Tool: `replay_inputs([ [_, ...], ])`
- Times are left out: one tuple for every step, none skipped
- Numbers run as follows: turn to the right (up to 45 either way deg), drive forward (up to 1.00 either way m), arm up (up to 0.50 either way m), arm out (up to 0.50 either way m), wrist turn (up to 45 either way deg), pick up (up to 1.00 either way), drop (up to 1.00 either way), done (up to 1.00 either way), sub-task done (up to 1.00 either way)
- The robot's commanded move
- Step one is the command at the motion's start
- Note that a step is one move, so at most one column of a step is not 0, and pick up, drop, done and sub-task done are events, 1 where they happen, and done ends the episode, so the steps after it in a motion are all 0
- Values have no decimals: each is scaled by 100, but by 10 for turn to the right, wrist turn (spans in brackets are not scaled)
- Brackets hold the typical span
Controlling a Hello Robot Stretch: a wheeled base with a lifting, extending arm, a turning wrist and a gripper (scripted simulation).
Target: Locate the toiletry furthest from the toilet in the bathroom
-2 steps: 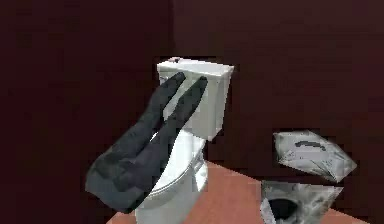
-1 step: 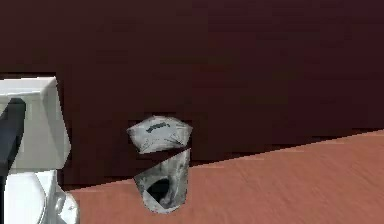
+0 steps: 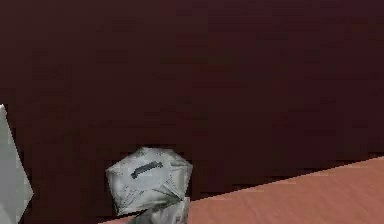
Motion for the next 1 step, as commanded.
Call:
replay_inputs([
  [-450,0,0,0,0,0,0,0,0],
])
